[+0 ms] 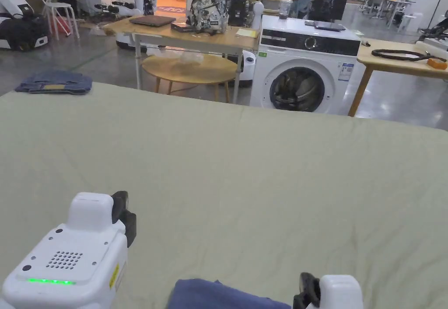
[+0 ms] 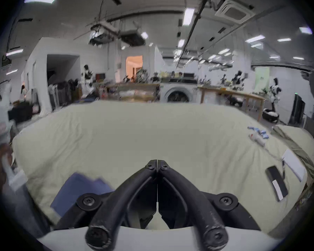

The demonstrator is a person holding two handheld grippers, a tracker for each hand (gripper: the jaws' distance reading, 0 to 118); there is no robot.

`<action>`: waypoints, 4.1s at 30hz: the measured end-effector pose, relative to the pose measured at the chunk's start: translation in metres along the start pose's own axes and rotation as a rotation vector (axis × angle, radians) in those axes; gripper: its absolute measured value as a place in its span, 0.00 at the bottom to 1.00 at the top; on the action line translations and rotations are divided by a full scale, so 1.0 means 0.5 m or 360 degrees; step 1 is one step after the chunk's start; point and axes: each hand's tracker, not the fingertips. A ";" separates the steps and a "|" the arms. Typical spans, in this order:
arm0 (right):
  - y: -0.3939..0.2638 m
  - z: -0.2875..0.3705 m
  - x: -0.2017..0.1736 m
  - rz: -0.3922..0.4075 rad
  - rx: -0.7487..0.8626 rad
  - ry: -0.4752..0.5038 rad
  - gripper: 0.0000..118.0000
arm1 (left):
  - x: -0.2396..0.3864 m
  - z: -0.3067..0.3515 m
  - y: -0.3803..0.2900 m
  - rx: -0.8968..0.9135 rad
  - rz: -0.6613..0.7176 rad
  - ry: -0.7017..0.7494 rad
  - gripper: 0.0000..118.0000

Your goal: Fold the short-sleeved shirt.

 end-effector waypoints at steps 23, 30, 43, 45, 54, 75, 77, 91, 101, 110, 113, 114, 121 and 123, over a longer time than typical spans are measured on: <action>-0.113 -0.130 -0.052 0.0013 -0.0400 -0.0030 0.00 | -0.113 -0.042 -0.113 -0.1111 0.0721 -0.0847 0.10; -0.113 -0.131 -0.050 0.0003 -0.0407 -0.0023 0.00 | -0.101 -0.113 -0.145 -0.1453 0.0853 -0.1227 0.64; -0.108 -0.129 -0.042 -0.0042 -0.0413 -0.0014 0.00 | -0.015 -0.169 -0.275 -0.1668 0.1225 -0.1397 0.24; -0.108 -0.130 -0.043 -0.0042 -0.0414 -0.0004 0.00 | -0.012 -0.152 -0.273 -0.1635 0.1176 -0.1383 0.19; -0.083 -0.106 -0.051 -0.0006 -0.0369 -0.0007 0.00 | -0.008 -0.126 -0.210 -0.1623 0.1228 -0.1396 0.14; 0.057 -0.163 -0.140 0.0126 -0.0204 0.0085 0.00 | -0.660 -0.131 0.050 -0.1518 0.0968 -0.0742 0.13; 0.055 -0.166 -0.143 0.0132 -0.0215 0.0080 0.00 | -0.722 -0.129 0.072 -0.1531 0.0930 -0.0654 0.13; 0.037 -0.183 -0.135 0.0146 -0.0292 0.0029 0.00 | -0.839 -0.126 0.034 -0.1783 0.0709 0.0012 0.13; 0.039 -0.181 -0.122 0.0127 -0.0283 0.0016 0.00 | -0.883 -0.135 0.069 -0.1763 0.0451 0.0157 0.43; 0.039 -0.179 -0.107 0.0078 -0.0242 0.0021 0.00 | -0.868 -0.103 0.145 -0.1534 0.0235 0.0437 0.44; 0.041 -0.171 -0.099 0.0049 -0.0206 0.0016 0.00 | -0.779 -0.091 0.131 -0.1376 0.0077 0.0399 0.40; 0.042 -0.168 -0.096 0.0044 -0.0194 0.0012 0.00 | -0.747 -0.087 0.126 -0.1299 0.0032 0.0393 0.37; 0.048 -0.157 -0.070 0.0015 -0.0169 -0.0019 0.00 | -0.554 -0.084 0.090 -0.0956 -0.0146 0.0366 0.28; 0.048 -0.151 -0.062 0.0008 -0.0157 -0.0034 0.00 | -0.489 -0.082 0.075 -0.0899 -0.0173 0.0322 0.24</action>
